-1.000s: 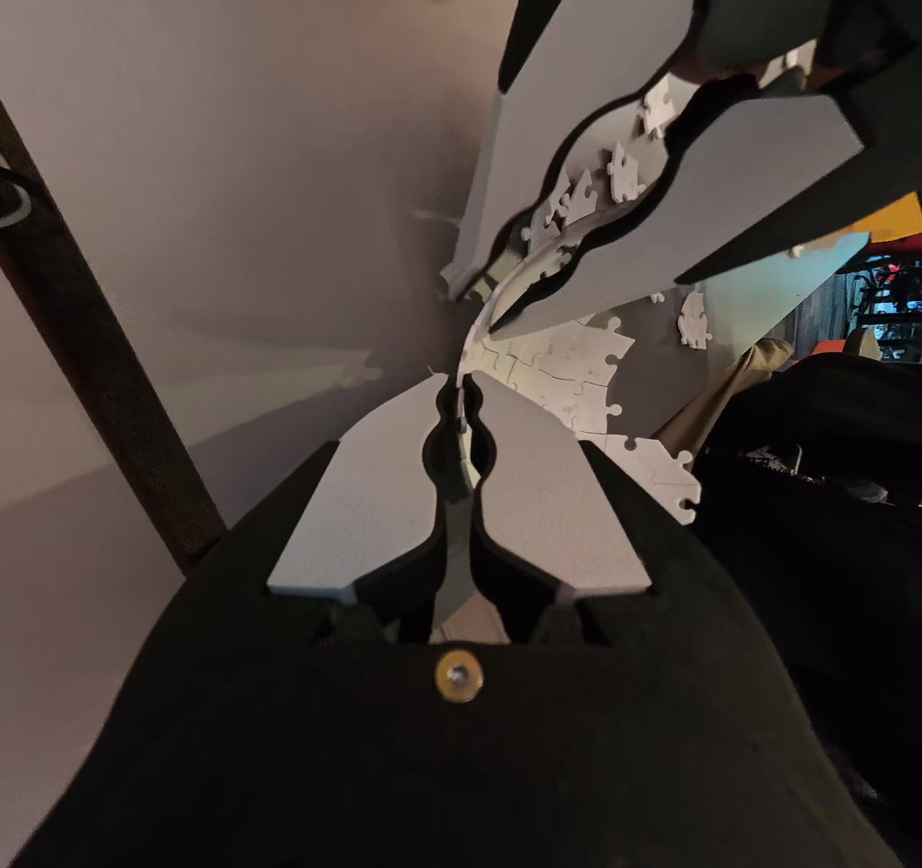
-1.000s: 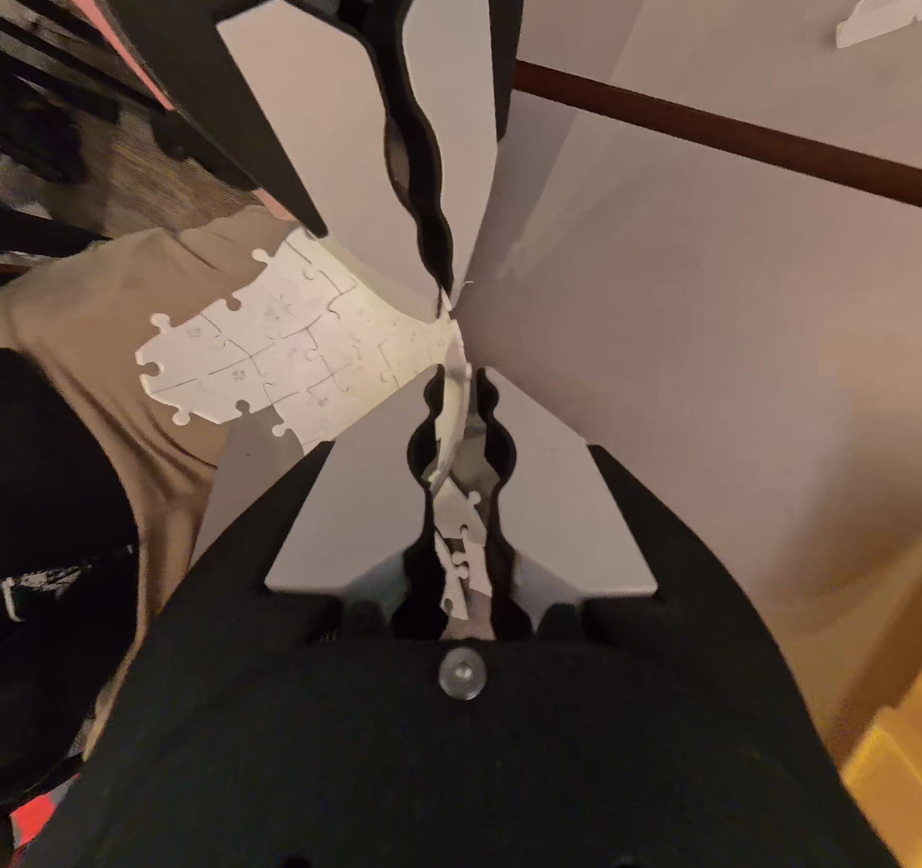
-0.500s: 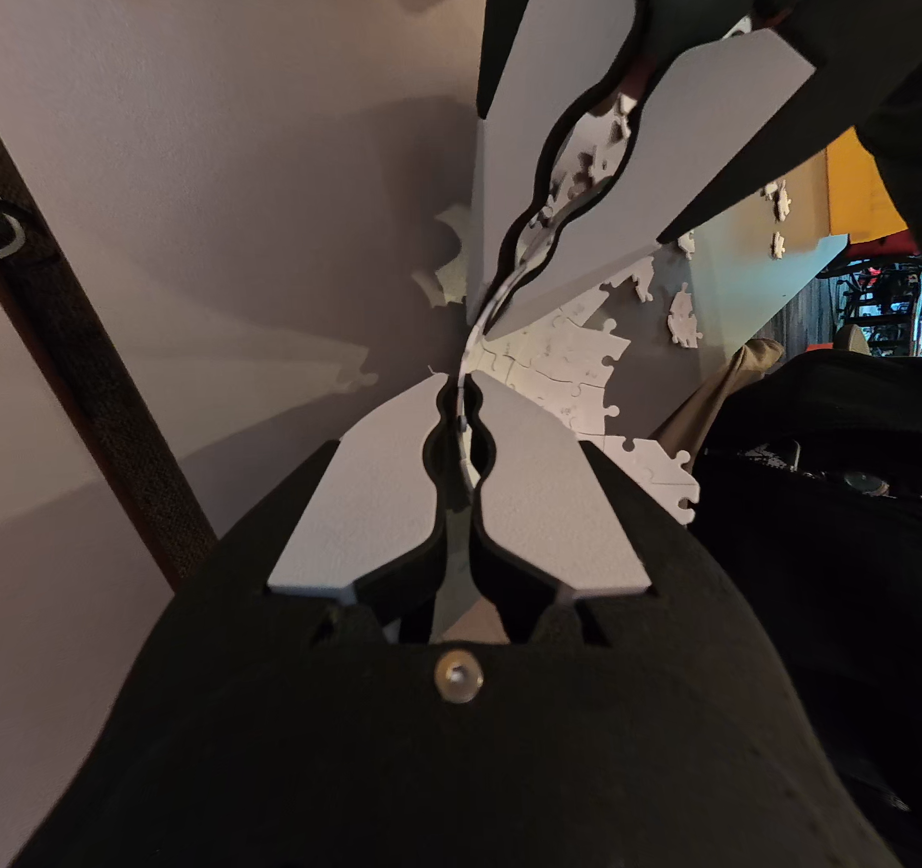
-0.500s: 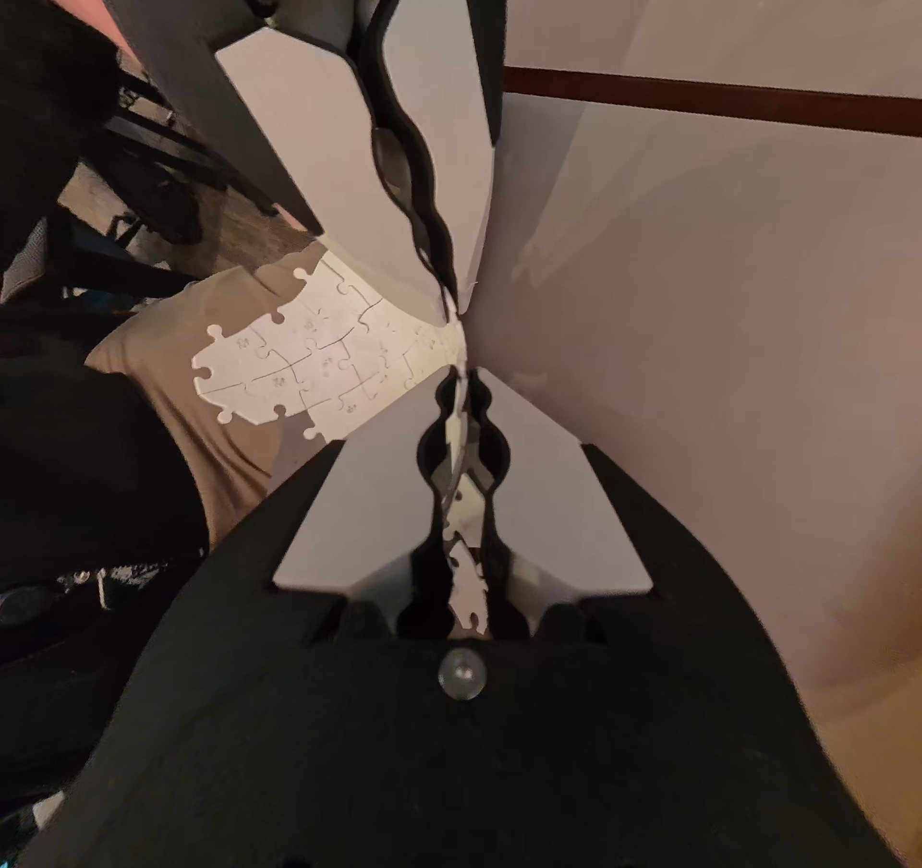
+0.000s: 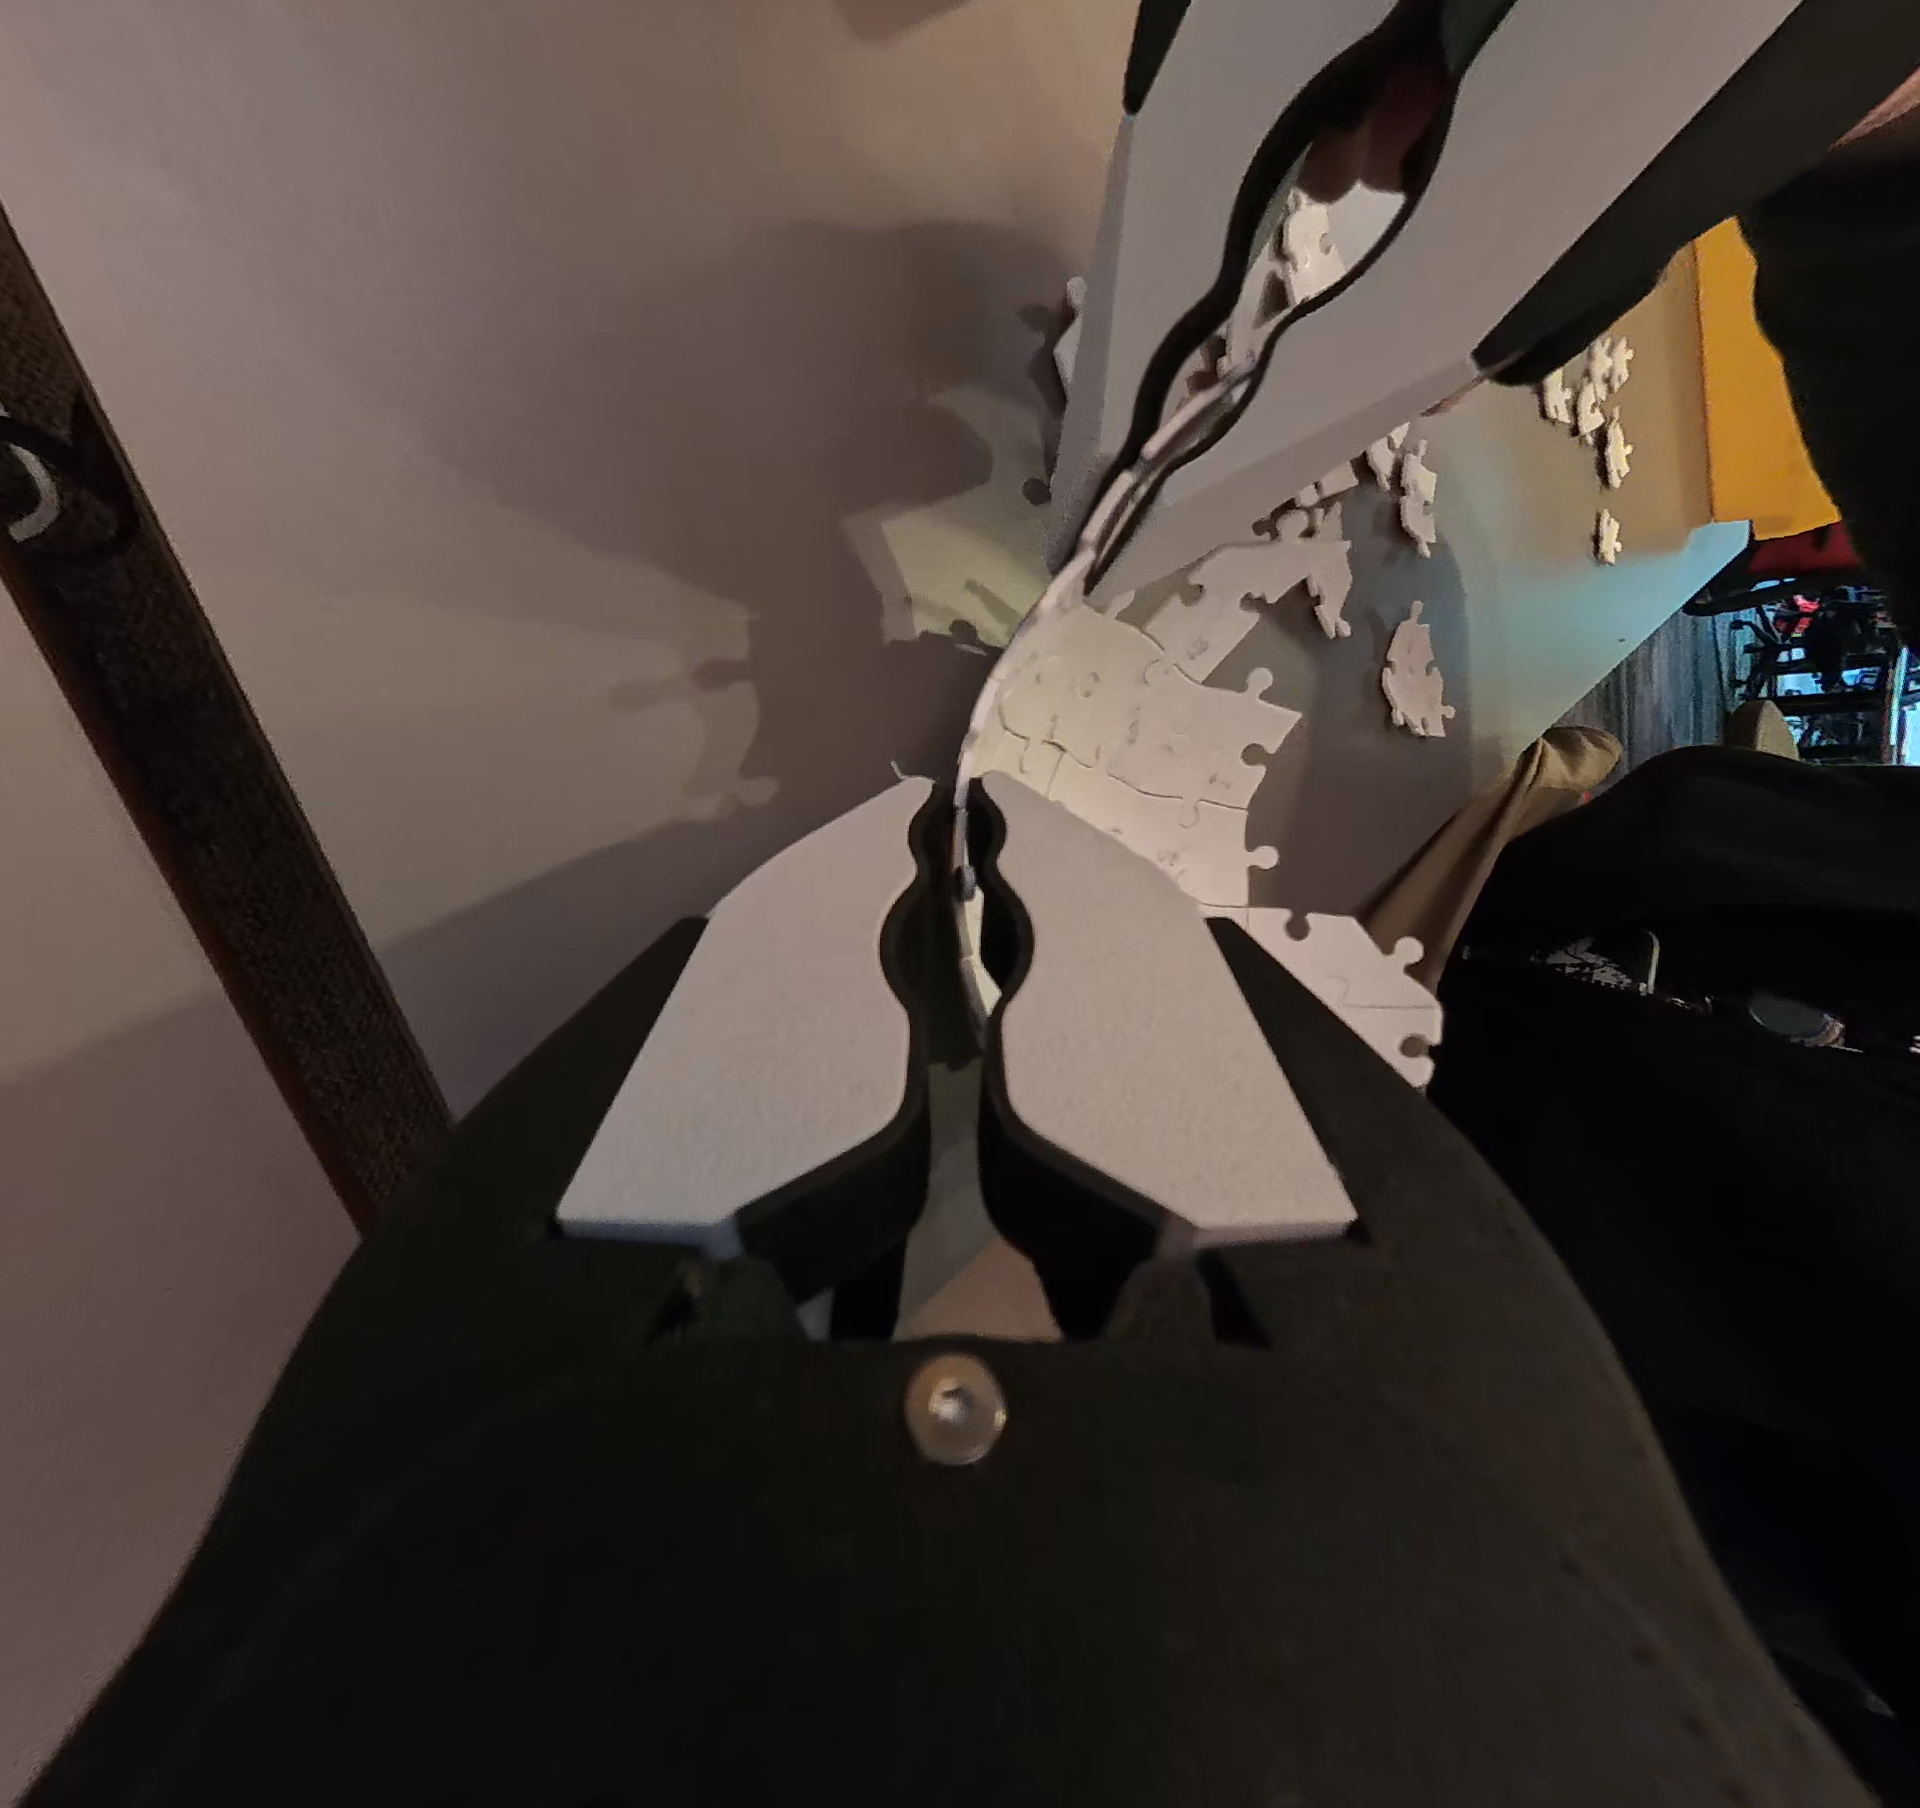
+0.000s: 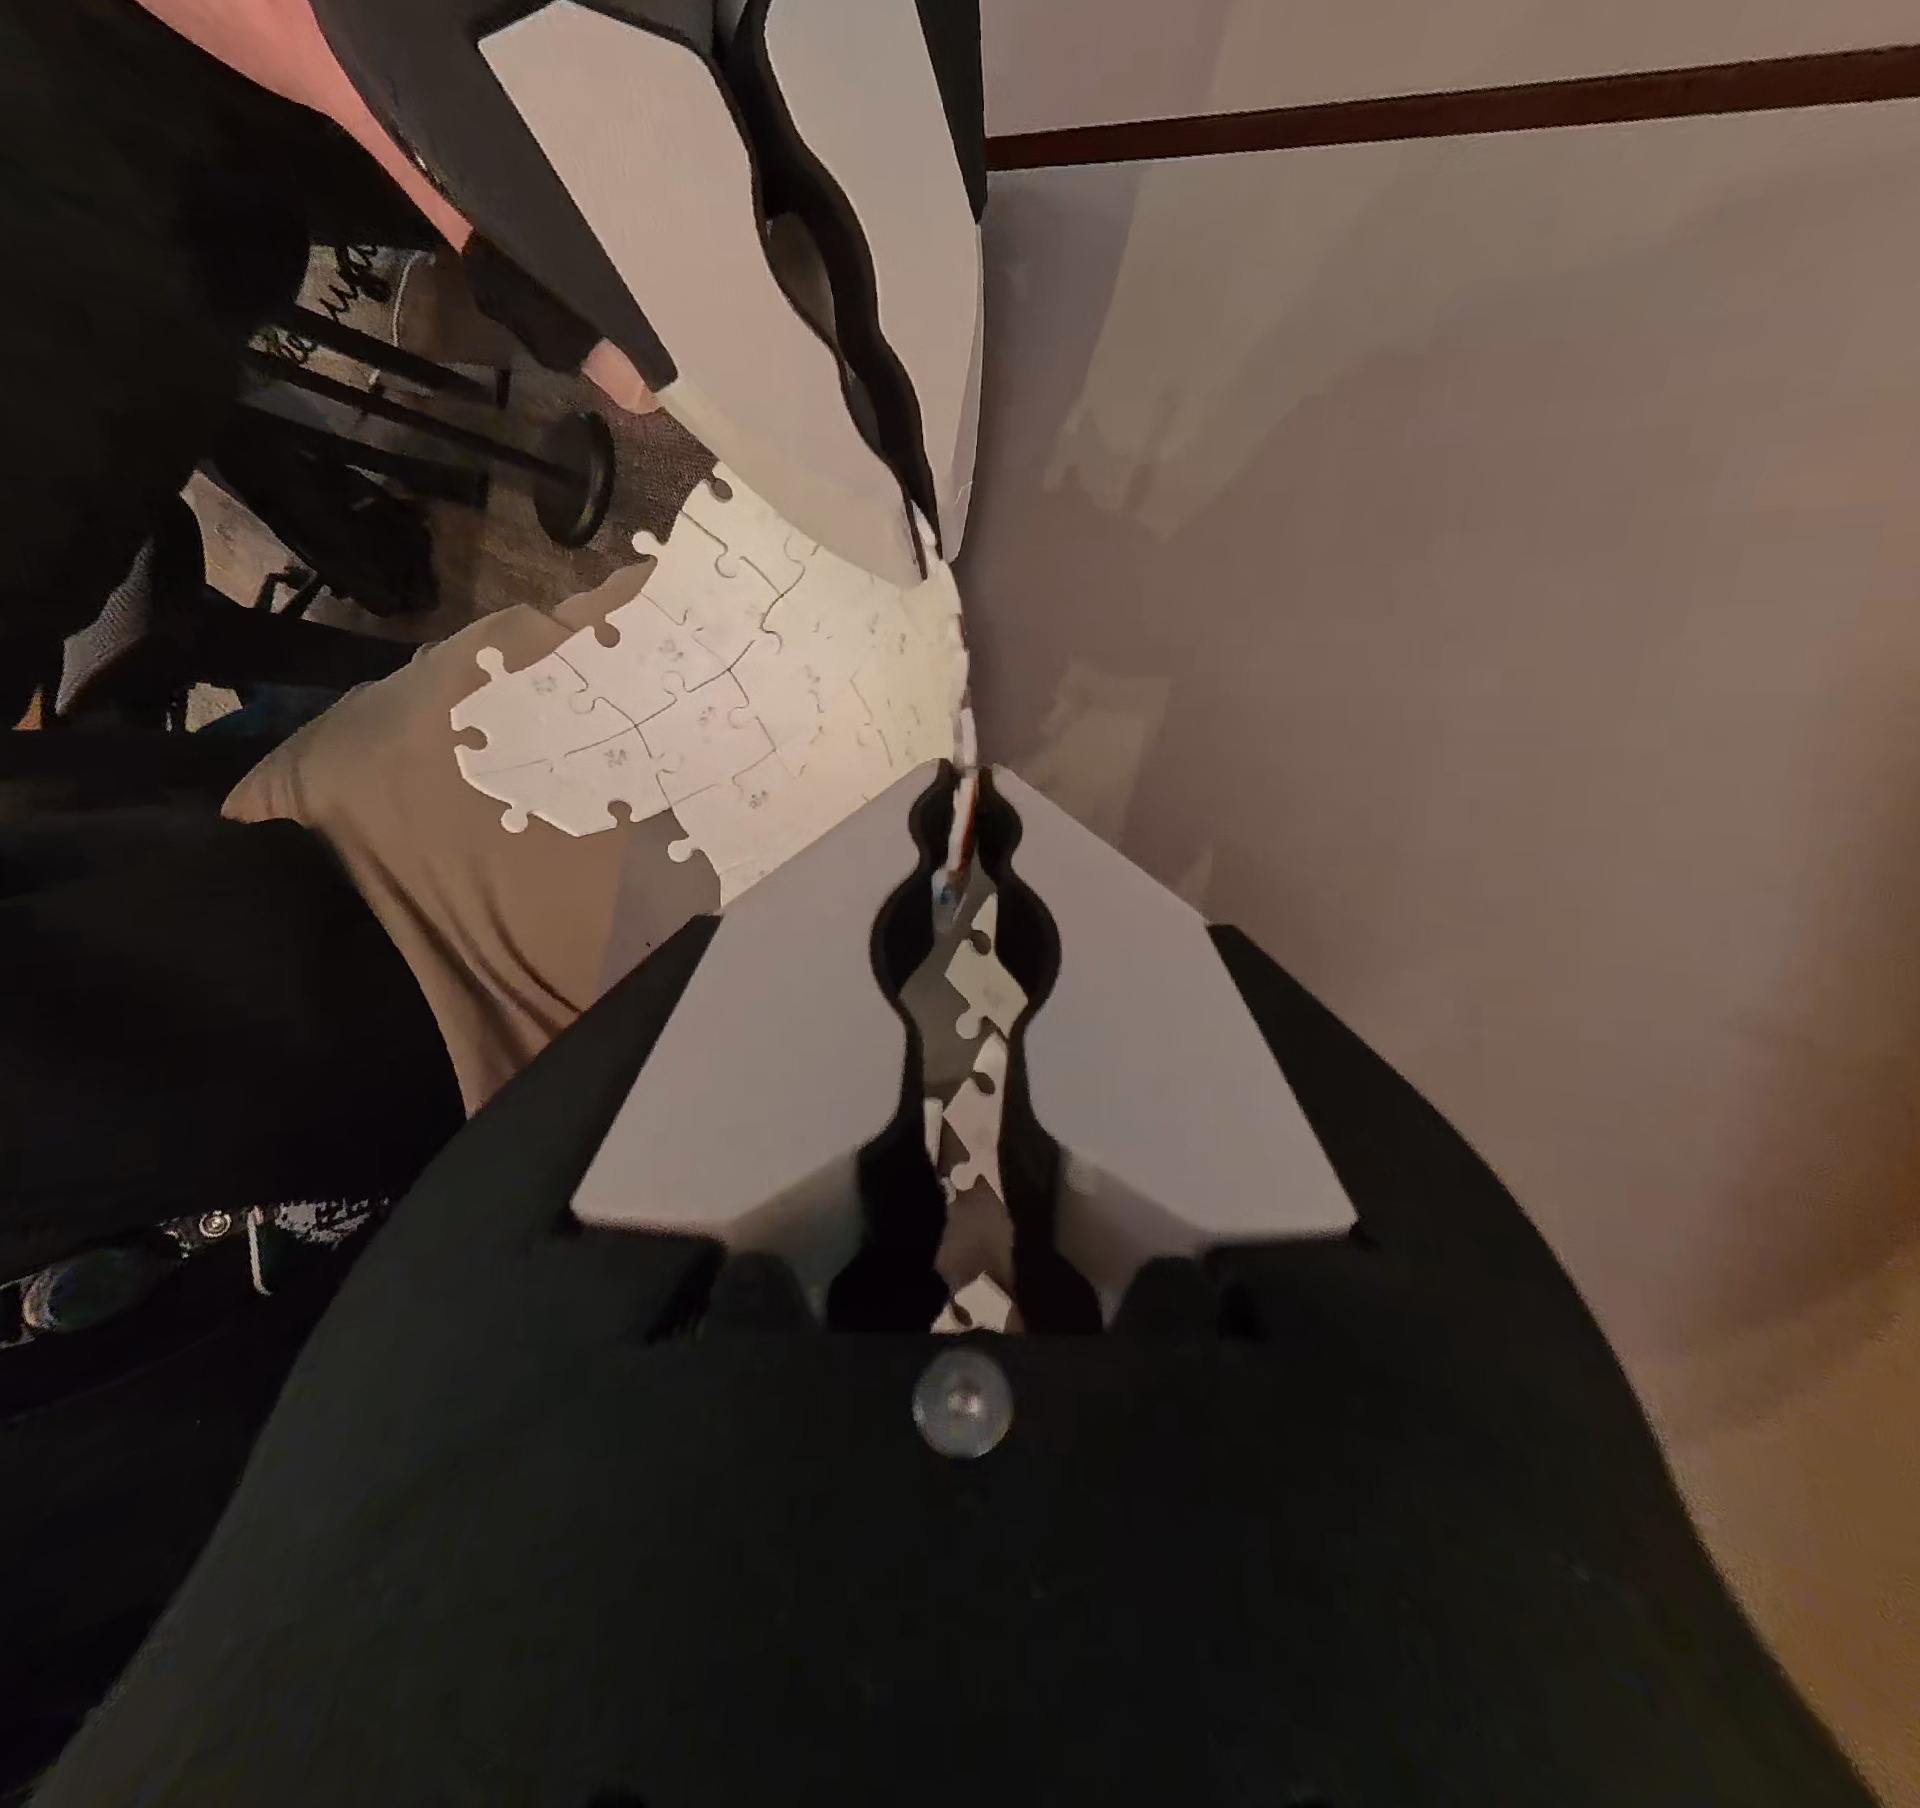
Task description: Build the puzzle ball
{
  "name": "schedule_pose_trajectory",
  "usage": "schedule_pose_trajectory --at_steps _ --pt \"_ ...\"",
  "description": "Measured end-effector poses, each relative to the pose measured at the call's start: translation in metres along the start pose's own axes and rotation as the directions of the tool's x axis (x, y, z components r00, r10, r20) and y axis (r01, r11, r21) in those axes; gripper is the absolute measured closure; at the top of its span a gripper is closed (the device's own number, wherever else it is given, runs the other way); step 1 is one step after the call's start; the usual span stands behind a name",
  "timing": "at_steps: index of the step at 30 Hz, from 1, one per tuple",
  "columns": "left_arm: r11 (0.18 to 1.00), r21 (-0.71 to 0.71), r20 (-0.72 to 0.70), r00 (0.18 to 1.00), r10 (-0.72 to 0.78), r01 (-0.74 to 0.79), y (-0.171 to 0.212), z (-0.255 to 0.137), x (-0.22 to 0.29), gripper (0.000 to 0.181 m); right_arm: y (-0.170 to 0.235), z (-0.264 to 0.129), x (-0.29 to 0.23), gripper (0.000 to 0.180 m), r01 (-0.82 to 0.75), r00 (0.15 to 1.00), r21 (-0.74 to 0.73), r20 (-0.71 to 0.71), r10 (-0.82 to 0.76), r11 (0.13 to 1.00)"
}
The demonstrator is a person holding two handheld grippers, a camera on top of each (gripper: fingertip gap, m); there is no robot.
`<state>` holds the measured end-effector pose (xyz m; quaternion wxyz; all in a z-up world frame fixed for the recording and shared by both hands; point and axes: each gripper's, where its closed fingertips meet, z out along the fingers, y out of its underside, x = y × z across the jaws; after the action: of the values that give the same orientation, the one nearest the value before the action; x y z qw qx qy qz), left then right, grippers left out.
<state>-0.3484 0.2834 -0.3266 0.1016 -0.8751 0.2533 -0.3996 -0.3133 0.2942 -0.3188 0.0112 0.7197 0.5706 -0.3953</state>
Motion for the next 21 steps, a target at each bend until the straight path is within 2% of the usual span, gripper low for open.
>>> schedule_pose_trajectory --at_steps 10,16,21 --pt "1.0 -0.005 -0.015 1.0 0.011 -0.011 0.0025 -0.002 0.0034 0.173 0.0 0.0031 0.0011 0.178 0.001 0.998 0.031 -0.058 0.0 1.0" --pt "0.999 -0.045 0.012 1.0 0.016 -0.016 0.0043 -0.0026 0.0019 0.172 -0.0006 0.0062 0.0028 0.178 -0.032 0.99 0.042 -0.133 0.037 0.999" --pt "1.0 -0.019 0.018 1.0 0.0 0.0 0.0047 -0.0027 0.0015 0.173 -0.0013 0.0074 0.0033 0.178 -0.076 0.982 0.081 -0.167 0.089 0.994"
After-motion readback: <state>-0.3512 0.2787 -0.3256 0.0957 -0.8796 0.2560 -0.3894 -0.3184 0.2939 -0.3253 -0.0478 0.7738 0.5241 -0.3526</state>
